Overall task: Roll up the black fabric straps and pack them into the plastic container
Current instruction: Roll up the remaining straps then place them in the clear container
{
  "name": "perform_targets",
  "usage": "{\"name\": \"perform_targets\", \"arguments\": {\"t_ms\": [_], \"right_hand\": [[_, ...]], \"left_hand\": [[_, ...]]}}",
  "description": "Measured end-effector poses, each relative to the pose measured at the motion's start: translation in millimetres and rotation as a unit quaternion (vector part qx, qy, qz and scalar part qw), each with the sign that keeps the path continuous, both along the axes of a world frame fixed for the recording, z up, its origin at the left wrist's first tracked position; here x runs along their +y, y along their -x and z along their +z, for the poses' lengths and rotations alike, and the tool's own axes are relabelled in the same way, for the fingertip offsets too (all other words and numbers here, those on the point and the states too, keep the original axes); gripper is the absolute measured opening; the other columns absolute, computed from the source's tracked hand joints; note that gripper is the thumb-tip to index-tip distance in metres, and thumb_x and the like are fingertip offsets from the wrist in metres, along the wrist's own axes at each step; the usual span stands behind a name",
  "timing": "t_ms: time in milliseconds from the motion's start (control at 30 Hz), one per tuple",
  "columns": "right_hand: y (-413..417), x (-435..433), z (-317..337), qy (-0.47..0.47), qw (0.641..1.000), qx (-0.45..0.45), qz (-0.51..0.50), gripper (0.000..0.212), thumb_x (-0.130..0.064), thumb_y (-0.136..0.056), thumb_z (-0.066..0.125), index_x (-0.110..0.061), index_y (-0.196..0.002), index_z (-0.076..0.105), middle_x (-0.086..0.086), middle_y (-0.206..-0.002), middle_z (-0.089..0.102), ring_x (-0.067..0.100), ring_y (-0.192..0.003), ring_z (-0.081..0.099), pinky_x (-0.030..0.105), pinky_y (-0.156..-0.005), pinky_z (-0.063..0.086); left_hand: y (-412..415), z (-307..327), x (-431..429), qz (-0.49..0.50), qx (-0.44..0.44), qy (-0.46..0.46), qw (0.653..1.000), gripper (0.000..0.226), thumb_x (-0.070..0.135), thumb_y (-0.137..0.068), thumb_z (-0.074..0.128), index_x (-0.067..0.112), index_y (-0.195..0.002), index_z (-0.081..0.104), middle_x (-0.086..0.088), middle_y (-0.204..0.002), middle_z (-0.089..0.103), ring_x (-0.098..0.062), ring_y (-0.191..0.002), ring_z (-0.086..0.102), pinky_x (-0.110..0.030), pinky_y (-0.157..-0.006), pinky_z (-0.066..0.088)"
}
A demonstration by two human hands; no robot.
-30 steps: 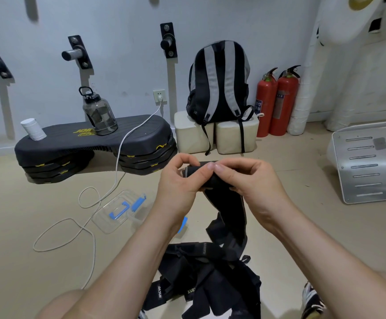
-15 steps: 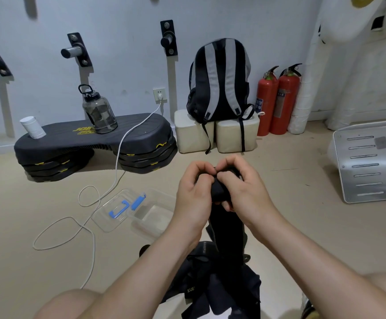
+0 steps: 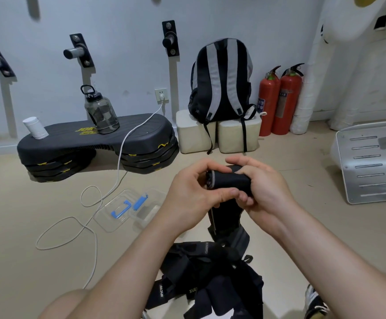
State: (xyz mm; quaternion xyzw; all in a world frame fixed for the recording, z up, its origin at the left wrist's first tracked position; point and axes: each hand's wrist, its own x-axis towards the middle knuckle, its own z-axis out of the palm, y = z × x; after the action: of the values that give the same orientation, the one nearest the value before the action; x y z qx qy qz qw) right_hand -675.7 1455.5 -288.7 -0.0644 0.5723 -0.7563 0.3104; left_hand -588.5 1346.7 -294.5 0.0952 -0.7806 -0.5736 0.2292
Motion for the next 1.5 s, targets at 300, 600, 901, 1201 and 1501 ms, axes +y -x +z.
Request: {"name": "perform_targets", "arguments": {"t_ms": [300, 600, 901, 1201, 1501], "right_hand": [[-9.0, -1.1, -2.8, 0.014, 0.985, 0.169, 0.010, 0.027, -0.024, -0.101, 0.051, -0.006, -0.091, 0.069, 0.012, -0.068, 0.063, 0.023, -0.049, 0.057, 0.026, -0.048, 0.039], [-16.3, -3.9, -12.6, -0.029, 0.946, 0.315, -0.074, 0.019, -0.014, -0.091, 0.066, -0.012, -0.072, 0.065, 0.018, -0.062, 0.060, 0.024, -0.044, 0.052, 0.032, -0.044, 0.043], [-21.6, -5.5, -14.0, -0.114, 0.904, 0.411, -0.019, 0.013, -0.023, -0.086, 0.067, -0.021, -0.076, 0.059, -0.002, -0.060, 0.059, 0.018, -0.057, 0.055, 0.036, -0.054, 0.048], [-16.5, -5.3, -6.8, -0.013, 0.981, 0.192, 0.019, 0.018, 0.001, -0.089, 0.064, -0.010, -0.076, 0.070, 0.008, -0.065, 0.063, 0.023, -0.047, 0.051, 0.023, -0.044, 0.043], [-22.4, -9.1, -15.3, -0.038, 0.965, 0.261, 0.004, 0.019, -0.004, -0.088, 0.058, -0.021, -0.081, 0.051, 0.003, -0.065, 0.056, 0.024, -0.042, 0.050, 0.028, -0.043, 0.040]], "left_hand": [[8.7, -5.5, 11.3, 0.063, 0.002, -0.075, 0.995, 0.031, 0.048, -0.084, 0.061, 0.024, -0.071, 0.047, 0.003, -0.053, 0.053, -0.020, -0.056, 0.053, -0.033, -0.060, 0.046], [10.7, -12.0, 26.0, 0.126, 0.007, -0.142, 0.982, 0.018, 0.034, -0.080, 0.051, 0.018, -0.074, 0.046, -0.007, -0.067, 0.052, -0.020, -0.064, 0.050, -0.031, -0.056, 0.038], [11.3, -8.2, 22.7, 0.168, 0.016, -0.218, 0.961, 0.026, -0.004, -0.086, 0.037, 0.017, -0.076, 0.049, 0.003, -0.058, 0.043, -0.008, -0.048, 0.035, -0.017, -0.040, 0.029], [12.2, -4.0, 19.2, 0.135, -0.059, -0.198, 0.969, 0.015, 0.013, -0.098, 0.042, 0.022, -0.106, 0.052, -0.003, -0.073, 0.059, -0.011, -0.045, 0.050, -0.016, -0.040, 0.037], [8.3, -3.3, 13.4, 0.128, -0.013, -0.141, 0.982, 0.025, 0.005, -0.099, 0.040, 0.027, -0.100, 0.052, -0.002, -0.071, 0.055, -0.012, -0.040, 0.045, -0.020, -0.039, 0.035]]}}
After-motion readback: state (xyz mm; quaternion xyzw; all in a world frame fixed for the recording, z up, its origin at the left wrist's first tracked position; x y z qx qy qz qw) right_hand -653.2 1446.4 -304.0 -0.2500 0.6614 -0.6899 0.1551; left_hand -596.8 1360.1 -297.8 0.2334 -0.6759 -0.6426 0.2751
